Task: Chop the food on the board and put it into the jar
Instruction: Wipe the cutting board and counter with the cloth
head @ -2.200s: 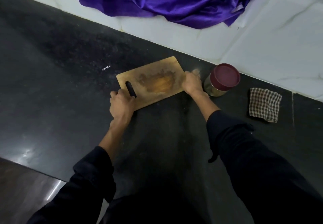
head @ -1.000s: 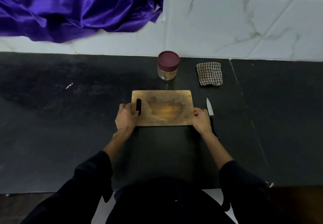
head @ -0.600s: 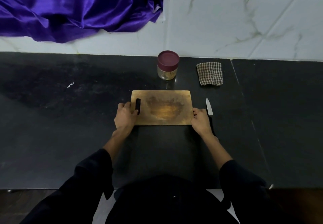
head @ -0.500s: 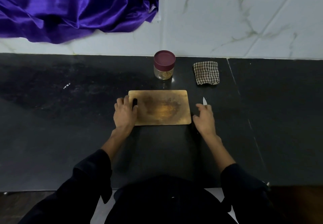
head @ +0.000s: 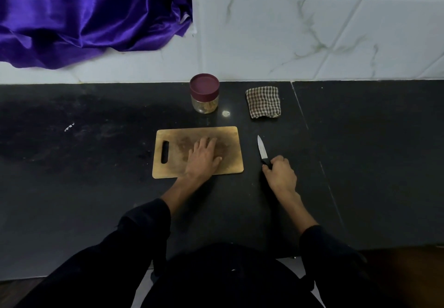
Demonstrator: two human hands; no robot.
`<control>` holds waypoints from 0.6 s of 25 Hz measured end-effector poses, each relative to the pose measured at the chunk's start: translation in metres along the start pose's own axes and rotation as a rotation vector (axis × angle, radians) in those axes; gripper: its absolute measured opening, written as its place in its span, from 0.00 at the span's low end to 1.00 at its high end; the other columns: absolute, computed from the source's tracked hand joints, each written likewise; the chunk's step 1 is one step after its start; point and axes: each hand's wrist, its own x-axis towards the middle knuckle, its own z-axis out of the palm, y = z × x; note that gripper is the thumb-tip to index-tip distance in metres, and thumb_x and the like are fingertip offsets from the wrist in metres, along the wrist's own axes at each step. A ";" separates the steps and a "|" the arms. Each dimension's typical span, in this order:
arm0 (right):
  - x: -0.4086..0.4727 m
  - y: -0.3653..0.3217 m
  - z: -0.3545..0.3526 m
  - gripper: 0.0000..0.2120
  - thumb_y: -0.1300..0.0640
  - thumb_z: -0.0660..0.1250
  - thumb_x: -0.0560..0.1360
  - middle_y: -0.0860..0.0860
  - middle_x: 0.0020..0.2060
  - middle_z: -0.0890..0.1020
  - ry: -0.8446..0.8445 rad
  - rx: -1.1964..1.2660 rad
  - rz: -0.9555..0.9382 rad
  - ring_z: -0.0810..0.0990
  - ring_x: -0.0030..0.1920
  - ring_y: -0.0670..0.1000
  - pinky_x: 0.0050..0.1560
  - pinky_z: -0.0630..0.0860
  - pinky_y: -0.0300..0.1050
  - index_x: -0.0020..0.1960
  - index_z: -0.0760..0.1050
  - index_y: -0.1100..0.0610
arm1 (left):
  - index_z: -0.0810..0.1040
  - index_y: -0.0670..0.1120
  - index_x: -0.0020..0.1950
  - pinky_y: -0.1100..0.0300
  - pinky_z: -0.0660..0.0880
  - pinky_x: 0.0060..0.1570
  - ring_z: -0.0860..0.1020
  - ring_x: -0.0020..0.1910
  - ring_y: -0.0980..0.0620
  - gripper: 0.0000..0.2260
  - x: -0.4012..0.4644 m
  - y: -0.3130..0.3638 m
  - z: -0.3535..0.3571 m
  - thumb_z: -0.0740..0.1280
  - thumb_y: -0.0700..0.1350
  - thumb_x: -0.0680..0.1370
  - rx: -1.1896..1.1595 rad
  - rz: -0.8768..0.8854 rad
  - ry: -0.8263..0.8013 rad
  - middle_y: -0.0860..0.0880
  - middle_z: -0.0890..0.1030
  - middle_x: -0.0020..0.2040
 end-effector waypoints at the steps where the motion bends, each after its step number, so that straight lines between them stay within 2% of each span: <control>1: 0.003 -0.001 -0.002 0.18 0.50 0.66 0.79 0.59 0.60 0.74 -0.001 0.017 -0.003 0.78 0.56 0.61 0.55 0.76 0.56 0.61 0.71 0.61 | 0.58 0.48 0.75 0.43 0.65 0.69 0.63 0.71 0.44 0.28 0.001 0.000 0.001 0.65 0.51 0.78 0.000 -0.003 -0.001 0.45 0.61 0.73; 6: 0.026 -0.024 -0.011 0.18 0.52 0.68 0.78 0.58 0.59 0.76 0.013 0.091 -0.029 0.78 0.57 0.58 0.53 0.74 0.52 0.61 0.71 0.61 | 0.58 0.48 0.76 0.43 0.63 0.70 0.62 0.71 0.44 0.28 0.003 0.001 -0.001 0.65 0.49 0.78 -0.029 -0.028 -0.016 0.45 0.60 0.73; 15: 0.049 -0.043 0.007 0.24 0.51 0.69 0.77 0.59 0.61 0.75 -0.028 0.095 0.004 0.78 0.58 0.59 0.55 0.76 0.54 0.66 0.68 0.62 | 0.58 0.48 0.76 0.43 0.63 0.70 0.62 0.71 0.44 0.29 0.004 0.000 -0.004 0.65 0.48 0.78 -0.029 -0.045 -0.034 0.45 0.60 0.74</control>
